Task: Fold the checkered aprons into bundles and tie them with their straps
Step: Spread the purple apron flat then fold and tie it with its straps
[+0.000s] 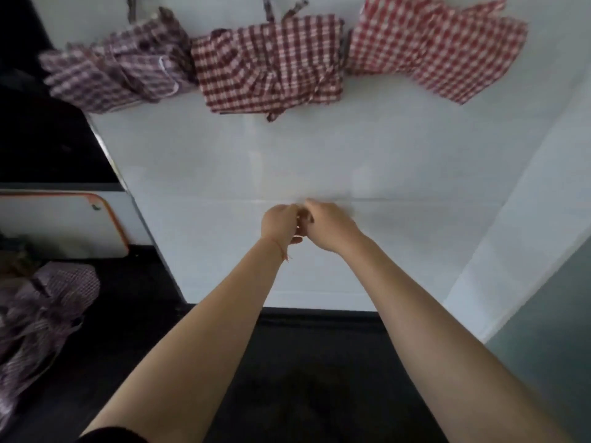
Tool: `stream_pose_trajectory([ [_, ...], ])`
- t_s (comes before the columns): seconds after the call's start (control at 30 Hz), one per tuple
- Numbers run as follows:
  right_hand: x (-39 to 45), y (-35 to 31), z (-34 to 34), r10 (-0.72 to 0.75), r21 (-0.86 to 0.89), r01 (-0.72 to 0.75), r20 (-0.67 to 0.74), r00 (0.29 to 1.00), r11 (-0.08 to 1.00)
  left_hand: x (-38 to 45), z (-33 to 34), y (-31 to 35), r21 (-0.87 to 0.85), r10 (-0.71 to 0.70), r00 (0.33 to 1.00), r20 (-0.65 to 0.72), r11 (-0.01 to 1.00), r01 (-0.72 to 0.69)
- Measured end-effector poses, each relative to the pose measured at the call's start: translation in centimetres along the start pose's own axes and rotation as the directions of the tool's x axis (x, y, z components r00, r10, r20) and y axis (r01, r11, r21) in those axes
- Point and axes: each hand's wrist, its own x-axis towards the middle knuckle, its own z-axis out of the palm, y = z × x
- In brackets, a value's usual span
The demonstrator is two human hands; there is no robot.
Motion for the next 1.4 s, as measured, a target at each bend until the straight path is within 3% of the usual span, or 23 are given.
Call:
stream_pose_trajectory([
  [0.07, 0.9, -1.0, 5.9, 0.071, -0.037, -0.063, 0.274, 0.959, 0.997, 1.8, -5.4, -5.0, 0.215, -0.052, 0.999, -0.006, 0.975, 0.053],
  [0.13, 1.9, -2.9, 11.6, 0.129, -0.073, -0.109, 0.392, 0.911, 0.991, 3.3, -11.4, -9.7, 0.447, -0.077, 0.997, -0.010, 0.891, 0.073],
  [0.3, 4.4, -11.3, 25.4, 0.177, 0.011, -0.207, 0.477, 0.861, 0.978, 5.0, -27.5, -19.2, 0.667, -0.059, 0.990, -0.130, 0.733, 0.132],
  [0.43, 5.6, -20.2, 36.3, 0.196, 0.111, -0.308, 0.563, 0.803, 0.945, 5.4, -40.8, -24.7, 0.874, 0.061, 0.961, -0.270, 0.435, 0.218],
  [0.5, 5.7, -23.4, 40.0, 0.216, 0.140, -0.369, 0.605, 0.767, 0.919, 5.8, -45.8, -26.5, 0.880, 0.008, 0.930, -0.366, 0.327, 0.344],
  [0.6, 5.5, -27.3, 44.9, 0.239, 0.131, -0.430, 0.673, 0.700, 0.893, 6.7, -52.8, -30.3, 0.823, -0.281, 0.843, -0.458, 0.224, 0.522],
  [0.67, 5.0, -28.7, 46.8, 0.278, 0.111, -0.481, 0.695, 0.663, 0.870, 6.8, -55.2, -32.5, 0.792, -0.516, 0.765, -0.386, 0.240, 0.561],
  [0.73, 4.4, -28.6, 47.5, 0.326, 0.099, -0.526, 0.685, 0.652, 0.845, 6.3, -55.3, -33.9, 0.831, -0.587, 0.759, -0.280, 0.248, 0.498],
  [0.8, 4.0, -28.4, 48.4, 0.381, 0.085, -0.582, 0.679, 0.628, 0.809, 6.2, -54.7, -34.7, 0.865, -0.538, 0.821, -0.191, 0.303, 0.400],
  [0.93, 3.1, -27.7, 49.3, 0.504, 0.107, -0.767, 0.695, 0.512, 0.632, 6.5, -51.2, -32.7, 0.672, -0.362, 0.919, 0.156, 0.721, 0.170],
  [1.0, 2.6, -27.3, 49.4, 0.557, 0.134, -0.841, 0.693, 0.457, 0.524, 6.5, -50.2, -31.3, 0.638, -0.146, 0.981, 0.126, 0.769, 0.032],
  [1.03, 2.3, -27.2, 49.4, 0.558, 0.145, -0.845, 0.691, 0.459, 0.515, 6.5, -50.2, -30.9, 0.656, 0.007, 0.999, 0.038, 0.754, -0.030],
  [1.1, 1.1, -26.6, 49.3, 0.543, 0.153, -0.805, 0.665, 0.513, 0.573, 7.1, -50.7, -30.8, 0.730, 0.274, 0.954, -0.123, 0.676, -0.100],
  [1.13, 0.7, -26.1, 49.3, 0.547, 0.138, -0.774, 0.632, 0.550, 0.618, 7.5, -51.2, -31.2, 0.786, 0.317, 0.938, -0.141, 0.612, -0.088],
  [1.2, 0.0, -25.3, 49.2, 0.558, 0.104, -0.734, 0.580, 0.593, 0.671, 8.1, -52.0, -31.4, 0.877, 0.213, 0.972, -0.096, 0.480, -0.018],
  [1.27, 0.0, -24.9, 48.5, 0.505, 0.112, -0.716, 0.635, 0.585, 0.689, 8.6, -52.7, -31.4, 0.921, 0.094, 0.992, -0.079, 0.388, 0.037],
  [1.33, -0.1, -24.1, 47.0, 0.461, 0.099, -0.703, 0.689, 0.559, 0.705, 8.9, -52.9, -31.7, 0.939, 0.059, 0.991, -0.122, 0.331, 0.096],
  [1.4, -0.9, -22.4, 45.4, 0.526, 0.043, -0.728, 0.662, 0.534, 0.685, 9.2, -52.8, -31.2, 0.943, 0.086, 0.982, -0.167, 0.304, 0.134],
])
